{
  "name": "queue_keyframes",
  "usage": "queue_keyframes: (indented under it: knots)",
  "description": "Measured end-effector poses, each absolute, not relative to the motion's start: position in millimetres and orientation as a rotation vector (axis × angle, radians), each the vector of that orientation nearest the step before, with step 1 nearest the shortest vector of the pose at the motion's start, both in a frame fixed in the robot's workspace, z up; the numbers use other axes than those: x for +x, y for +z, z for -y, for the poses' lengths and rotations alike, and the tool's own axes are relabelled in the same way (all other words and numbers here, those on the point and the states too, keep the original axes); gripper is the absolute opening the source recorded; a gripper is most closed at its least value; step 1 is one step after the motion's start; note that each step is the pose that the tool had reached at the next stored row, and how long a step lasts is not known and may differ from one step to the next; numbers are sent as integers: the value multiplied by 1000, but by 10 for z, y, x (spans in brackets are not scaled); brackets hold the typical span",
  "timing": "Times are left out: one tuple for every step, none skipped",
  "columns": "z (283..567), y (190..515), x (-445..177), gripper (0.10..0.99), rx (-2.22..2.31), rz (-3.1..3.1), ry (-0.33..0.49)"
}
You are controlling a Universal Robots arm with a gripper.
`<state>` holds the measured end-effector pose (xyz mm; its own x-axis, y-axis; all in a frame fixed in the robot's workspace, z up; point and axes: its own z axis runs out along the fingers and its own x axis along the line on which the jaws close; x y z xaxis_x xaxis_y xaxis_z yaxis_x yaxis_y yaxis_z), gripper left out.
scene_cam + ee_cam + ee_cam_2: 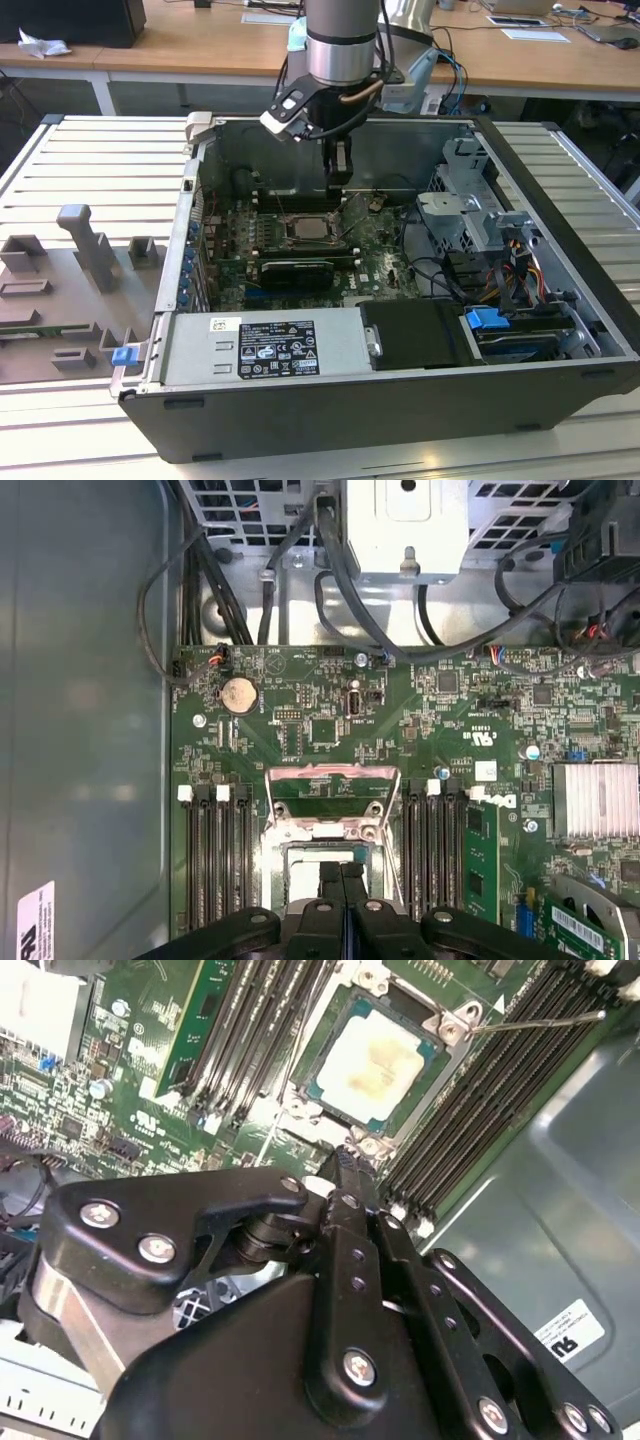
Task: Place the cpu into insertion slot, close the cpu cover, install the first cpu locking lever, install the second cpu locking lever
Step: 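Close the cpu cover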
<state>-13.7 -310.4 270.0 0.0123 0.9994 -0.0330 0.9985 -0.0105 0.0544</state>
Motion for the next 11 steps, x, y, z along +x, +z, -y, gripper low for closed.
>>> queue_keyframes:
  knots:
    - [3104,2716,-137,106,2190,-2165,23]
    - [3104,2746,-136,106,2190,-2165,23]
    - [3105,2756,-135,106,2190,-2165,23]
    - [3104,2757,-134,106,2190,-2165,23]
    - [3104,2757,-134,106,2190,-2165,23]
    - [3104,2759,-131,106,2190,-2165,23]
    - [3105,2759,-130,106,2190,-2165,23]
    - [3105,2759,-127,106,2190,-2165,23]
    - [3105,2759,-125,106,2190,-2165,23]
    - [3105,2759,-124,106,2190,-2165,23]
    - [3105,2759,-120,106,2190,-2165,23]
